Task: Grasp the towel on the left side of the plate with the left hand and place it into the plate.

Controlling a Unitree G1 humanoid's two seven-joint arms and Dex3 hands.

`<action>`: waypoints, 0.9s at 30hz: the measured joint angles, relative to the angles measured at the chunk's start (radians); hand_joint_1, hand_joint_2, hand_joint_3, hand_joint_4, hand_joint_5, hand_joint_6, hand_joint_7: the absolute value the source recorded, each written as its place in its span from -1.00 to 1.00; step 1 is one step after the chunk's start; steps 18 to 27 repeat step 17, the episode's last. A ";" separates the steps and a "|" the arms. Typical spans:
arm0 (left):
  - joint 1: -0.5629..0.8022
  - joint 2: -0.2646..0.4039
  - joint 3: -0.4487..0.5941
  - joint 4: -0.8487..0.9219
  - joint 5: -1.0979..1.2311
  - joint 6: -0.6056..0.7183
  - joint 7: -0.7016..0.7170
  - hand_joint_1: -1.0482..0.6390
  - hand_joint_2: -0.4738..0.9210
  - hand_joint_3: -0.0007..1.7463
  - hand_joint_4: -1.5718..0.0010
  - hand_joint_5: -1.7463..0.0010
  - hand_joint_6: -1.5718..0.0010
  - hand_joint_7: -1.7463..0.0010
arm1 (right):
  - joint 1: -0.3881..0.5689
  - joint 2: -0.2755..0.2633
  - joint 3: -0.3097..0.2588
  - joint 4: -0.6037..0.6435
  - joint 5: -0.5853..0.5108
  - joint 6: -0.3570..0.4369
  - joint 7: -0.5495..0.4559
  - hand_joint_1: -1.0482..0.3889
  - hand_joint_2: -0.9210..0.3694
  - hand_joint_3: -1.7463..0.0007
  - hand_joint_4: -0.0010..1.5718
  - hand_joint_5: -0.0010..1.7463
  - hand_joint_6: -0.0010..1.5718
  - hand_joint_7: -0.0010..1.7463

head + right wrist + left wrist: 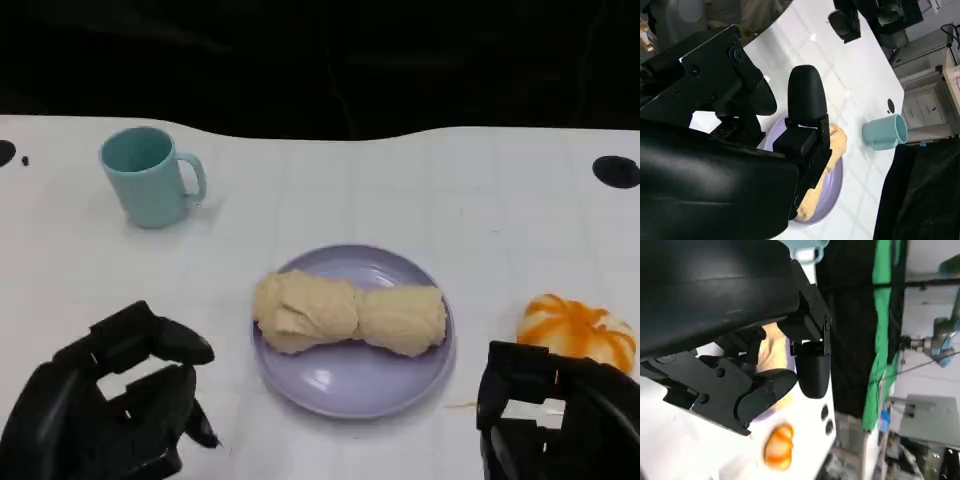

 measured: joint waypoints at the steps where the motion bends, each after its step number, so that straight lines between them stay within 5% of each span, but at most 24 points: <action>1: -0.004 0.007 0.004 0.004 -0.025 0.018 -0.002 0.15 0.45 0.42 -0.07 -1.00 0.00 -0.80 | 0.000 -0.001 0.000 0.000 -0.002 -0.001 0.001 0.47 -0.32 -0.64 0.06 1.00 -0.07 0.79; 27: -0.018 0.032 -0.005 0.078 -0.111 0.103 0.002 0.16 0.37 0.50 -0.09 -1.00 -0.05 -0.74 | 0.028 -0.008 -0.011 0.039 -0.022 -0.071 0.050 0.48 -0.33 -0.65 0.09 1.00 -0.07 0.80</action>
